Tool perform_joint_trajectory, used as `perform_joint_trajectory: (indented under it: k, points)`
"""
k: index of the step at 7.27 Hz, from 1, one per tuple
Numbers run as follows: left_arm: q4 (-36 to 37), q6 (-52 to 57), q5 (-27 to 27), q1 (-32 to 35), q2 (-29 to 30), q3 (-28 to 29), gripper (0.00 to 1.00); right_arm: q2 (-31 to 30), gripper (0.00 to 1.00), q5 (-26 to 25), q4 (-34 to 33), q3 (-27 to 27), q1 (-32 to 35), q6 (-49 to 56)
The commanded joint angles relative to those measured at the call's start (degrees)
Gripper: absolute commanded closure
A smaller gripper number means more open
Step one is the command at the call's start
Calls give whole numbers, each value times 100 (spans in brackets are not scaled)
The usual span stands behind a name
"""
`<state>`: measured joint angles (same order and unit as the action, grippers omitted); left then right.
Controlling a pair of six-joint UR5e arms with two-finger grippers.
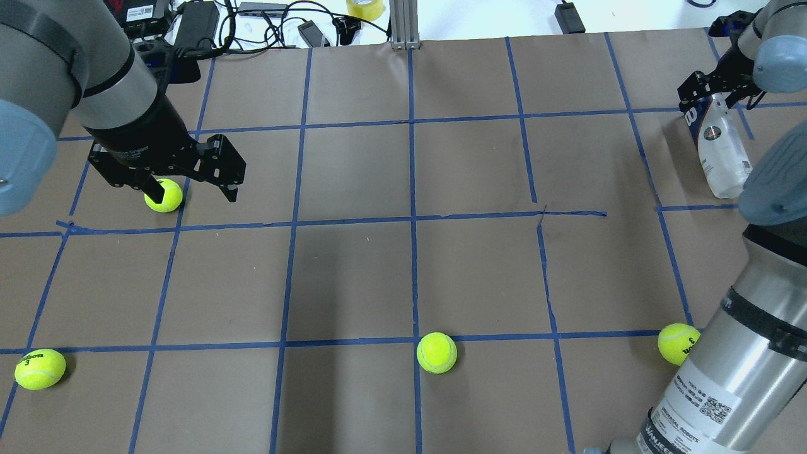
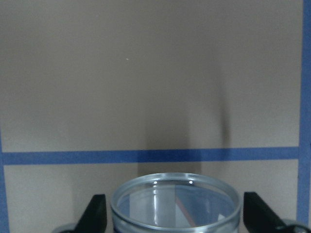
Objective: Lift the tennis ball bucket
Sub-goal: 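Lower the right gripper over the can's open end and close on it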
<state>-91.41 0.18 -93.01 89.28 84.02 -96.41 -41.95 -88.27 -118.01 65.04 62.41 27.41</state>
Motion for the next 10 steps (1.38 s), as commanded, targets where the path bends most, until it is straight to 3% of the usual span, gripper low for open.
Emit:
perform_joint_trajectory:
  k: [1,5,6,10]
  points:
    - [-9,0,-7,2,-17,-1,0,64,3,38,-134,26,0,194]
    - [0,0,-7,2,-17,8,0,47,17,38,-117,62,0,466]
    - [0,0,-7,2,-9,8,0,-6,28,82,-109,53,0,641]
    - [-9,0,-25,2,-9,-1,0,-673,35,618,330,106,550,1720]
